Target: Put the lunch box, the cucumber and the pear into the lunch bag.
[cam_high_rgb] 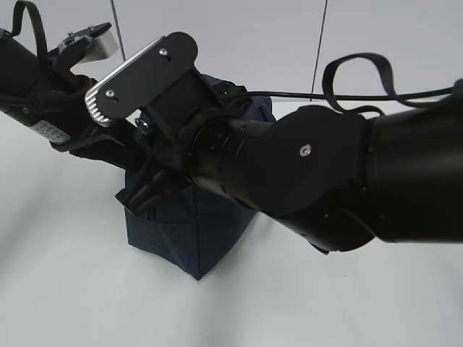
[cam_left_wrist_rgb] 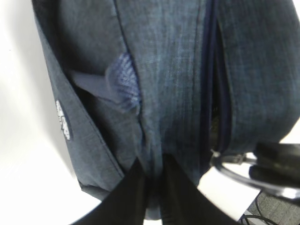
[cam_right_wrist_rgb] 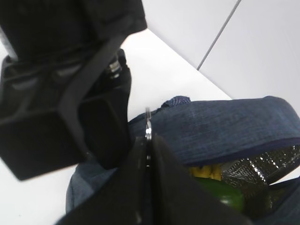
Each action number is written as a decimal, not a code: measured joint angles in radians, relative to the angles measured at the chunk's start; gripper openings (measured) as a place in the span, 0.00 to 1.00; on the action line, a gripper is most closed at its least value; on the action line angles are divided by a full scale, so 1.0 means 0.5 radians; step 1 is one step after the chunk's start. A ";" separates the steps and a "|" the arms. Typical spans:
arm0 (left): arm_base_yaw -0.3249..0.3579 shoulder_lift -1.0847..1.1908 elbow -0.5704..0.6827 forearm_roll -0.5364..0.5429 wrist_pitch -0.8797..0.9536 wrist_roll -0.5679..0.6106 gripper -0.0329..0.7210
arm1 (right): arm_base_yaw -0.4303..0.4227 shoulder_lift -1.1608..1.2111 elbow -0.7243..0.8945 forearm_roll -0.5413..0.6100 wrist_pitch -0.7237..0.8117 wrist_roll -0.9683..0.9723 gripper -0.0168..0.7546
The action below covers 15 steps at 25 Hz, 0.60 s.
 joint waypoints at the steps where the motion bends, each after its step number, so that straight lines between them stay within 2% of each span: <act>1: 0.000 0.000 0.000 -0.002 0.002 0.002 0.05 | 0.000 0.000 0.000 0.004 -0.005 -0.015 0.02; 15: 0.000 -0.004 0.000 0.009 0.024 0.002 0.05 | -0.004 0.090 -0.012 0.017 -0.221 -0.095 0.02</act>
